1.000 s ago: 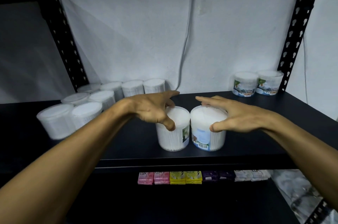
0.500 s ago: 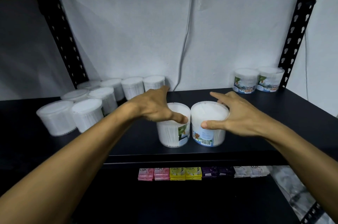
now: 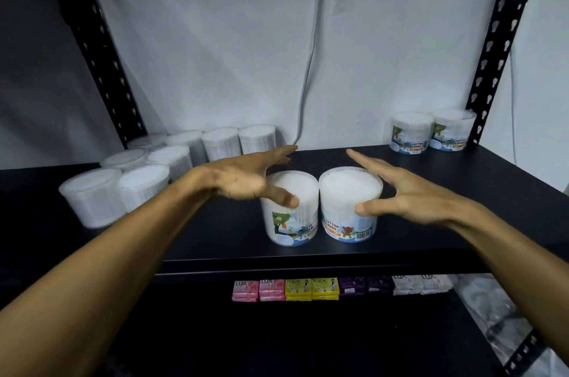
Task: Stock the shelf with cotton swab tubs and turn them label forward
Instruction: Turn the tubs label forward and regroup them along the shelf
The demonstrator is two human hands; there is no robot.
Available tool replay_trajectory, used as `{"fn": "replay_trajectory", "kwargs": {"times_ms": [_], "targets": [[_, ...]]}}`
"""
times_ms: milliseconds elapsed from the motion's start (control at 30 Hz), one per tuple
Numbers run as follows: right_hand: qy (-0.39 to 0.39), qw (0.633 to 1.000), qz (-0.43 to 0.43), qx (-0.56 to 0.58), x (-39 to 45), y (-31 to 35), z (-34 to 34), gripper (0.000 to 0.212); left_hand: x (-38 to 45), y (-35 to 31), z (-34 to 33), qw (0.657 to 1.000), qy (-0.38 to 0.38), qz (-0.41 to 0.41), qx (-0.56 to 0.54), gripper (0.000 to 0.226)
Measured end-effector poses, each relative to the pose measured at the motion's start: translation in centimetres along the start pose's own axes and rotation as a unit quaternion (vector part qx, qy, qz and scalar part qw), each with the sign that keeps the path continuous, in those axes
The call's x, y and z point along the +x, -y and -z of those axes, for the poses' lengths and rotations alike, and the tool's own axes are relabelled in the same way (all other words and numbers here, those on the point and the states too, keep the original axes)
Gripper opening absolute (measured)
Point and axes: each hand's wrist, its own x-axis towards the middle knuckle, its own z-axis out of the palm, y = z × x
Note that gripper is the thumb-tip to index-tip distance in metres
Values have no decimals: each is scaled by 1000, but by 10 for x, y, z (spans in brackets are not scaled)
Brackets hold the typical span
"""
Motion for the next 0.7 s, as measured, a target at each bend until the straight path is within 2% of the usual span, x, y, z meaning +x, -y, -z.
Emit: {"fn": "replay_trajectory", "kwargs": {"times_ms": [133,200,267,333,567,700], "targets": [[-138,988,-43,-56,-7,3,-16,112,-5,-13,-13,988,-127,56,73,116],[-178,981,-53,-55,-8,3,-23,113,-4,-18,-18,982,-140,78,99,120],[-194,979,-46,-36,-6,-1,-26,105,-3,-19,-19,981,-141,87,97,121],[-193,981,-34,0,-3,-7,-25,101,-1,-16,-17,985,-141,76,69,119],[-114,983,-3,141,-3,-14,-15,99,3,6,-14,994,-98,4,-43,109],[-83,982,2,170,-2,-20,-12,96,4,11,-13,994,-65,-19,-89,118]]}}
